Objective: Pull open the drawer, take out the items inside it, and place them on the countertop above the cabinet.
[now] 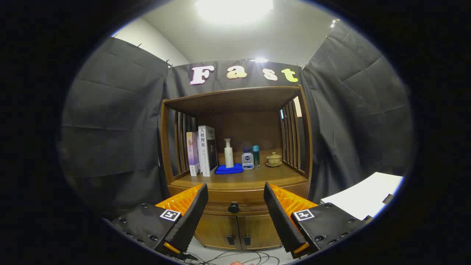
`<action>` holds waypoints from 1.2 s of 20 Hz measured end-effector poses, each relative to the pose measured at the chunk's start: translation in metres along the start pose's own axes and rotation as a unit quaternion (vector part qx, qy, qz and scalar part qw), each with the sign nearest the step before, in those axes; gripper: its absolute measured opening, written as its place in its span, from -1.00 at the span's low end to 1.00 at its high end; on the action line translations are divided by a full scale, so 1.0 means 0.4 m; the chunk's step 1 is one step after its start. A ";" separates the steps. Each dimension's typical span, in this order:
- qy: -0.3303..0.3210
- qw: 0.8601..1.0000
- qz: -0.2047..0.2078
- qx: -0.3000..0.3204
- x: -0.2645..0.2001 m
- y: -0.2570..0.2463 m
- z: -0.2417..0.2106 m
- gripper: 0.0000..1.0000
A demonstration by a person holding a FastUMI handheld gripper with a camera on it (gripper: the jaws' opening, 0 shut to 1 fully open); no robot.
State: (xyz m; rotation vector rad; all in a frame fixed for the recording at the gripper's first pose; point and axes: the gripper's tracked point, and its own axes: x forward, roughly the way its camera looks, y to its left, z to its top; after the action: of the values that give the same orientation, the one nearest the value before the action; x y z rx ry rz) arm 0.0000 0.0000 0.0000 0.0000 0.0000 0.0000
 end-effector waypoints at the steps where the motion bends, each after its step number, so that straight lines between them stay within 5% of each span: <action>1: 0.001 1.000 0.000 0.000 0.000 0.001 0.000 0.91; 24: 0.041 0.999 0.015 -0.003 0.057 0.026 -0.094 0.91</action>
State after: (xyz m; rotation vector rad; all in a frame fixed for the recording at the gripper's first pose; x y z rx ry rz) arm 0.0228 0.0104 -0.0377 -0.0055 0.0813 0.0297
